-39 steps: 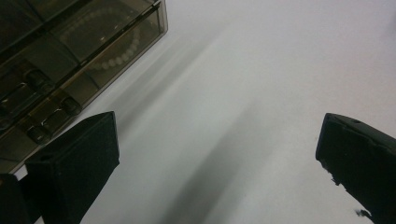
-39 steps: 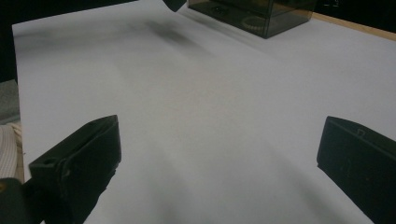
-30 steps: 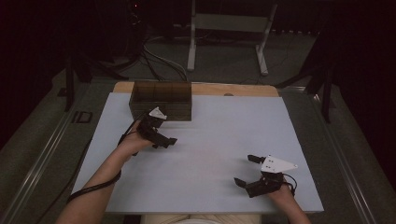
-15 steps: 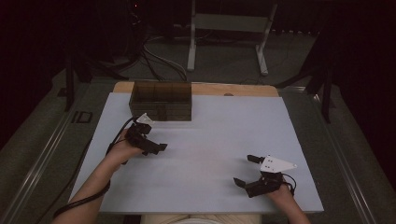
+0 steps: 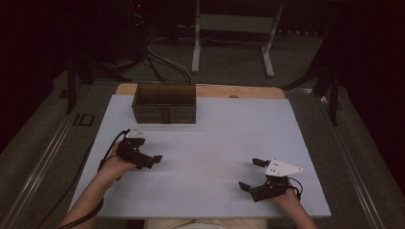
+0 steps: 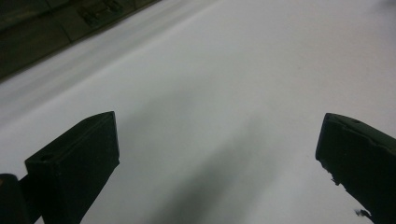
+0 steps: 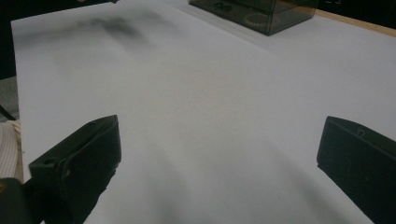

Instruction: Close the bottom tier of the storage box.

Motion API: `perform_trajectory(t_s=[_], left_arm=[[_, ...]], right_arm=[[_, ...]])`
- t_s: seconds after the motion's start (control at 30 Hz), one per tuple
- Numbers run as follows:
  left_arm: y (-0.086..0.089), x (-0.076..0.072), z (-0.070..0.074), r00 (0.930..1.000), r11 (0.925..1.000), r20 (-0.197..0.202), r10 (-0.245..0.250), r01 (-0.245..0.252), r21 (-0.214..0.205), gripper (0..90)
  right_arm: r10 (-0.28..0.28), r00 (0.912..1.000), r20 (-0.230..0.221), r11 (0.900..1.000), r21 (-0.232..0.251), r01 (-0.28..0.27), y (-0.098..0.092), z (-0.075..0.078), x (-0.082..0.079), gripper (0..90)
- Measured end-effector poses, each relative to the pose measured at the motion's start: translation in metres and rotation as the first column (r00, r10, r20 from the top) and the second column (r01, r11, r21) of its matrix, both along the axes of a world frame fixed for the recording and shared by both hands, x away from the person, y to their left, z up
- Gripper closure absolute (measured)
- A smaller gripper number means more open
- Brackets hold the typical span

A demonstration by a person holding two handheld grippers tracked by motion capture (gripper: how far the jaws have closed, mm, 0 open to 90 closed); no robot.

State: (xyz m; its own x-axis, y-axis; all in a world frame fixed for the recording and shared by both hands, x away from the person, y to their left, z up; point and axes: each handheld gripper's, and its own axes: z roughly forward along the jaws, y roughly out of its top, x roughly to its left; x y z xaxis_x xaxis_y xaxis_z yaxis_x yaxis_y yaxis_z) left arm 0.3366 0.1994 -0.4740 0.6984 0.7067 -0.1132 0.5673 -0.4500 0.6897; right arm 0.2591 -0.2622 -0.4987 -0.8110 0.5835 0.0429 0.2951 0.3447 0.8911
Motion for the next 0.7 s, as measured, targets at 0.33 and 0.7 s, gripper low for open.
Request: perform_trajectory(t_s=[0.33, 0.7], left_arm=[[0.007, -0.028, -0.015, 0.9986, 0.9988, 0.030, 0.043, -0.043, -0.023, 1.0], [0.013, -0.056, -0.027, 0.9944, 0.9963, 0.065, 0.083, -0.084, 0.019, 1.0]], right_arm=[[0.001, 1.0000, -0.001, 1.0000, -0.001, -0.001, 0.000, 0.000, 0.000, 0.0], [0.000, 1.0000, -0.001, 1.0000, -0.004, 0.000, 0.000, 0.000, 0.000, 0.0]])
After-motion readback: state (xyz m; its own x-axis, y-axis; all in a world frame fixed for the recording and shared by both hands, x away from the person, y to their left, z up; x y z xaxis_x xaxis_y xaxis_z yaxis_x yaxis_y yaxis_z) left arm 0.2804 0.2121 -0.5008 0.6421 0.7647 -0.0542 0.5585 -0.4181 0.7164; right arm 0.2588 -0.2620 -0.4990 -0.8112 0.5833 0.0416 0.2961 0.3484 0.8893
